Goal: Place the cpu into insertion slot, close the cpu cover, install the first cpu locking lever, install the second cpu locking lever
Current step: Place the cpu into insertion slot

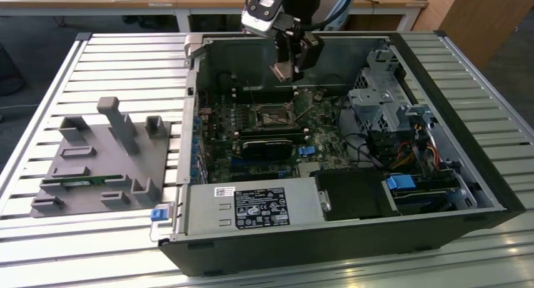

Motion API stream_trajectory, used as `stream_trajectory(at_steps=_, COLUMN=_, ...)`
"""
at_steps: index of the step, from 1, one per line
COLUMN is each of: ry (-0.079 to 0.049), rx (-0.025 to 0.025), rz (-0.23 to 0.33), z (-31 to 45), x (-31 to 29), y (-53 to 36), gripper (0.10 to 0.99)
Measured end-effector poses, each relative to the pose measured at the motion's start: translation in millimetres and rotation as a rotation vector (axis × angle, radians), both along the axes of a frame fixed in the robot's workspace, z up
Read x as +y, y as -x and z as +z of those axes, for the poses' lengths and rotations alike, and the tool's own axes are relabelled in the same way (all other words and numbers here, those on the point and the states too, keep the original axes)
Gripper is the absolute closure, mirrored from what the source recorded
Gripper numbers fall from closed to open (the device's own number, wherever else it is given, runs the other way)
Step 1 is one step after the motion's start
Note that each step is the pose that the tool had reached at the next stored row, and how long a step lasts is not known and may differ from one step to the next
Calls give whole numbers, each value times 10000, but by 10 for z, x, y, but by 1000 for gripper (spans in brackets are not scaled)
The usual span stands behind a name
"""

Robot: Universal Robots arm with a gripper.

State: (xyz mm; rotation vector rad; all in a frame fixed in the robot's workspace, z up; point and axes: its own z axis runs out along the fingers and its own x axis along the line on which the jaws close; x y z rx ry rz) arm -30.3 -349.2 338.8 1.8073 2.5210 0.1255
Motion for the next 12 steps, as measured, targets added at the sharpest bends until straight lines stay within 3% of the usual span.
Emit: stream_trajectory(at_steps=12, ry=-1, rx=-1, rz=-21, z=-44, x=0, y=1, gripper=545)
